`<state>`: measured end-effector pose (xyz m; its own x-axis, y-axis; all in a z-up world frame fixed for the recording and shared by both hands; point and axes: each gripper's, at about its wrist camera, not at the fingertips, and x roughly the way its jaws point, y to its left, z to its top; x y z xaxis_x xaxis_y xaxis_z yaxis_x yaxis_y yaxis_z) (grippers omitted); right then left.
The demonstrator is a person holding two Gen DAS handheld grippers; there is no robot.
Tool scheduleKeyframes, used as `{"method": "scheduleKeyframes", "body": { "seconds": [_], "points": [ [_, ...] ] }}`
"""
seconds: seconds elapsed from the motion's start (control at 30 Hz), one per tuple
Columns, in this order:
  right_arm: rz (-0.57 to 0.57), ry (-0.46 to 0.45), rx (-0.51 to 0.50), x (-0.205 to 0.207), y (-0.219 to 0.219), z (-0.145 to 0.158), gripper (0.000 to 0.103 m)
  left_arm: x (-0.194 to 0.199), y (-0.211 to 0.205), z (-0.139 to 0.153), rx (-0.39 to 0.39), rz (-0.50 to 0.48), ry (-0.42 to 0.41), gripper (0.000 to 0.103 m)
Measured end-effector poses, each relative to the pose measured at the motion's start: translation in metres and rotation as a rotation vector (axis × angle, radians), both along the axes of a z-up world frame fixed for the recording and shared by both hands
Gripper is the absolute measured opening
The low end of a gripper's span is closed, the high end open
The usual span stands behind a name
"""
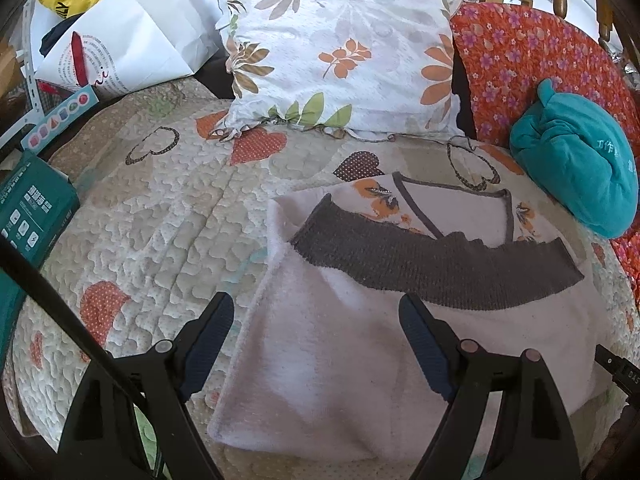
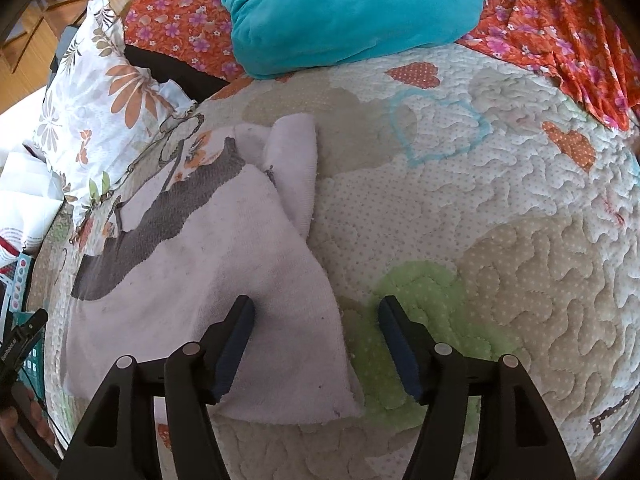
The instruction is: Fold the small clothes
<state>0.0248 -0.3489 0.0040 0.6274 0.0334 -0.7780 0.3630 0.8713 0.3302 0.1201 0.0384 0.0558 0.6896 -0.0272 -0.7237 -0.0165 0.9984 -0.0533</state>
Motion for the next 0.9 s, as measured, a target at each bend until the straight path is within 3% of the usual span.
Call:
{"method": "scheduleKeyframes", "body": {
  "seconds": [0.13,0.33,0.43,0.53,0.9],
  "points": [
    [-0.001,-0.01,-0.005,0.0,0.001,-0.001,0.073,0.002,0.004,-0.002,-0.028,0.007,0.013,0.084],
    [0.017,-0.036,-0.017,0.002,0.005,-0.004,0.087,0.002,0.009,-0.004,-0.054,0.022,0.019,0.084],
    [0.047,-0.039,-0.077,0.005,0.017,-0.006,0.094,0.002,0.009,-0.004,-0.052,0.023,0.018,0.084],
    [0.057,-0.017,-0.131,0.008,0.024,-0.006,0.094,0.002,0.009,-0.003,-0.049,0.023,0.012,0.084],
    [0.012,-0.014,-0.013,0.006,0.011,0.0,0.093,0.002,0.011,-0.005,-0.045,0.025,0.009,0.084]
  ]
}}
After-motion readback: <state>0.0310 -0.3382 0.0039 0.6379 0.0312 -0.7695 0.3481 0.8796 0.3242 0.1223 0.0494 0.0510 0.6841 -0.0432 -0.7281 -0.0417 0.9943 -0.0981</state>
